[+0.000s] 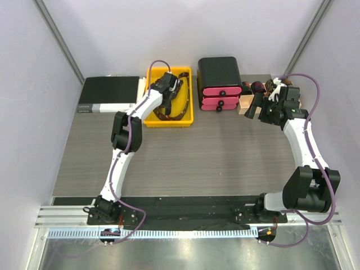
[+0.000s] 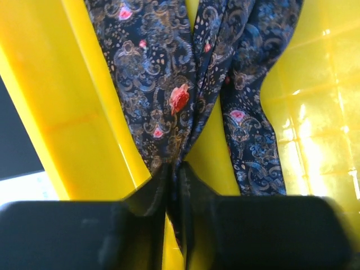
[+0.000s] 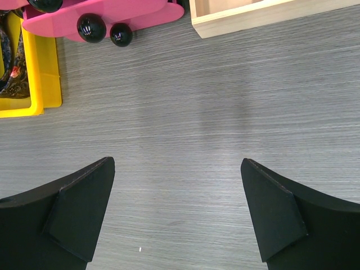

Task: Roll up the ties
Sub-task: Pick up the tie from the storage box.

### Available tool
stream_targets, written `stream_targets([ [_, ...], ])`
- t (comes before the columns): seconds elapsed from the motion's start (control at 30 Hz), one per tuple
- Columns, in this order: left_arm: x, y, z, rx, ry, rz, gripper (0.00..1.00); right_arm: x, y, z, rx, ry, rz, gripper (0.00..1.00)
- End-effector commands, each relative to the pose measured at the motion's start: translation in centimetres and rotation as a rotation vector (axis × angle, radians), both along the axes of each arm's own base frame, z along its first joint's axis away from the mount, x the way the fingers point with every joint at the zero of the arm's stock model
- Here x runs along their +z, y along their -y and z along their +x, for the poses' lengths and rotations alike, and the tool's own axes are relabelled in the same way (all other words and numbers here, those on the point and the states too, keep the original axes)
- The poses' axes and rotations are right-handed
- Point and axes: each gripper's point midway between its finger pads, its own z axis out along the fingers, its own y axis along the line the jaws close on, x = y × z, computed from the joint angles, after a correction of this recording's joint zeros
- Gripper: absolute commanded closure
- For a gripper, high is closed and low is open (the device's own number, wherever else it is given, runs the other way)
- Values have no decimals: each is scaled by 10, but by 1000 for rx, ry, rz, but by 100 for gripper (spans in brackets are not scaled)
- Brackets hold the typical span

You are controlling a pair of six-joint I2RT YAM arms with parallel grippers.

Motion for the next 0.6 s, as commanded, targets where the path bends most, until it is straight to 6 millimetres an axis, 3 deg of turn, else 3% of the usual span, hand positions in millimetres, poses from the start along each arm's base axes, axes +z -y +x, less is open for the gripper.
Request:
stream_targets([
  [0.0,81,-4,19,31,157,-146,100,18,3,1,-13,59,-10,0],
  [0.03,94,-10,22,61,177,-205,100,20,5,2,-21,66,-15,0],
  [0.07,123,-9,23,64,223,-283,100,20,6,2,-25,65,-20,0],
  [0.13,151,-13,22,80,257,-411,100,25,9,3,-27,78,-28,0],
  [0.17,194,-12,19,54,329,-490,100,29,11,4,-27,90,-34,0],
  [0.23,216,-12,11,6,343,-608,100,39,13,7,-10,117,-55,0],
  [0.3,261,-12,-4,-35,411,-706,100,46,15,9,2,138,-73,0],
  [0.37,286,-20,-16,-48,446,-755,100,52,17,10,14,156,-92,0],
  [0.4,314,-33,-26,-54,492,-773,100,54,16,10,24,161,-93,0],
  [0.5,359,-52,-46,-75,556,-858,100,63,14,13,37,180,-91,0],
  [0.53,391,-74,-56,-75,638,-873,100,67,12,14,47,189,-83,0],
  [0.57,408,-84,-63,-80,680,-886,100,70,10,15,53,196,-76,0],
])
